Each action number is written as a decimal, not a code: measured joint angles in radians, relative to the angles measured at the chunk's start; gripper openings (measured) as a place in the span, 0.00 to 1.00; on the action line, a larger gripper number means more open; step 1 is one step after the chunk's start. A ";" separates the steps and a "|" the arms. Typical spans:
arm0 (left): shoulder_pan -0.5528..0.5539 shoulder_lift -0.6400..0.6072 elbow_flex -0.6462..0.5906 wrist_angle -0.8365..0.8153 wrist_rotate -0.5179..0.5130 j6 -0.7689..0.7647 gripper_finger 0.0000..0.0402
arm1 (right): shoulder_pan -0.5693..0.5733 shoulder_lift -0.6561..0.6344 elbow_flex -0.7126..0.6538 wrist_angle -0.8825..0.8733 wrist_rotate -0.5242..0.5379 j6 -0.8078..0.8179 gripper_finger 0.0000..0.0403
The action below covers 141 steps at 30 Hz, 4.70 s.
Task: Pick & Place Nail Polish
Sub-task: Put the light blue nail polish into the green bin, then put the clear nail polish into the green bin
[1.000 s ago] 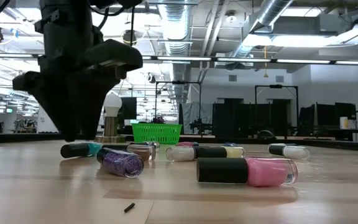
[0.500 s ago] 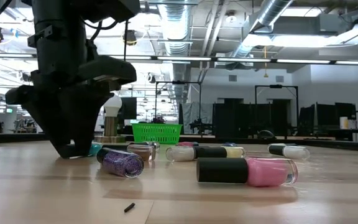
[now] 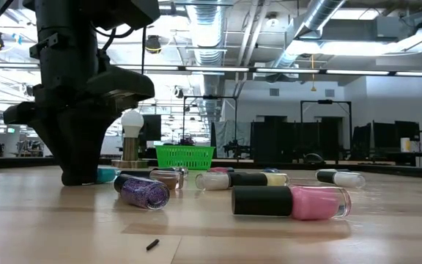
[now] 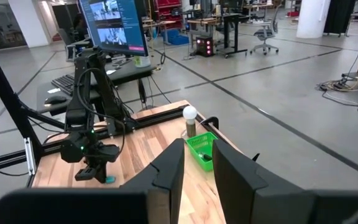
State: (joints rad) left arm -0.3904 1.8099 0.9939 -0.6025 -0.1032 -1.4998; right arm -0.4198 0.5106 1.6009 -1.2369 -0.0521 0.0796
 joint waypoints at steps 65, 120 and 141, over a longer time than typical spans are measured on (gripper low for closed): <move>0.908 0.095 0.266 0.270 -0.109 1.323 0.11 | -0.002 0.000 0.000 0.124 0.168 0.169 0.19; 0.211 -0.138 0.151 -0.043 -0.029 1.022 0.70 | 0.000 0.001 0.000 0.052 0.180 0.174 0.19; 0.208 0.109 0.156 0.080 -0.064 0.810 0.69 | 0.000 0.001 0.000 0.037 0.180 0.146 0.19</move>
State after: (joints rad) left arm -0.1825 1.9189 1.1500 -0.5227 -0.1675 -0.6895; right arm -0.4198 0.5114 1.6009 -1.1995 0.1279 0.2256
